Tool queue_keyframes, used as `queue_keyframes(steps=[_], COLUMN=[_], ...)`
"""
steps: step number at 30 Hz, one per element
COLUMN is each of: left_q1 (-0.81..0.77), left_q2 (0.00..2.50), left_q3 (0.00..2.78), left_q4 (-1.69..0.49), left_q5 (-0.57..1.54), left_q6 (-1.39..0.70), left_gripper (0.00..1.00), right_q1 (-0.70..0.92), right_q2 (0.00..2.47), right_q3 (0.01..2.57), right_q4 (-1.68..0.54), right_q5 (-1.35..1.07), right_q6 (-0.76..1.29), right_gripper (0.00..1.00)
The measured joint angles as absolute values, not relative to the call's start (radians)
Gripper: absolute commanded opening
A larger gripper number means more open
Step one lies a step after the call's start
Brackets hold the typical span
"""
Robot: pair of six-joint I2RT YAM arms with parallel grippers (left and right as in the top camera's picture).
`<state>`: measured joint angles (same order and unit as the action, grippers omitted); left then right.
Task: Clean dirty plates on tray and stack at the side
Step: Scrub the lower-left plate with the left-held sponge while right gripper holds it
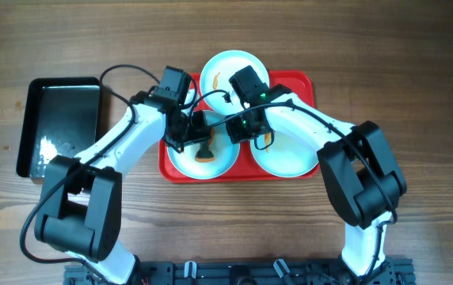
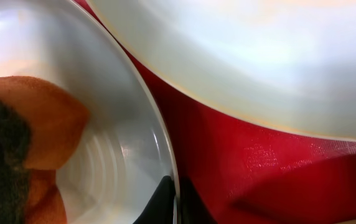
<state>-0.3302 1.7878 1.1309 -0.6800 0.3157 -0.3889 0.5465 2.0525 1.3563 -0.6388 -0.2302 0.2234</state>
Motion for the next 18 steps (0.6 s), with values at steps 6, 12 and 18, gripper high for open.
queue_keyframes(steps=[6, 12, 18], left_q1=[-0.331, -0.353, -0.373], left_q2=[1.789, 1.810, 1.816], left_q3=[1.112, 1.112, 1.101], left_q4=[-0.649, -0.646, -0.627], left_q5=[0.307, 0.307, 0.277], left_q6=[-0.434, -0.448, -0.453], left_gripper=[0.37, 0.31, 0.24], right_q1=[0.546, 0.546, 0.546], right_q2=[2.053, 2.053, 2.053], right_q3=[1.356, 1.356, 1.356], right_q4=[-0.639, -0.639, -0.639], right_q5=[-0.229, -0.228, -0.228], right_q6=[0.233, 0.236, 0.238], right_gripper=[0.05, 0.05, 0.05])
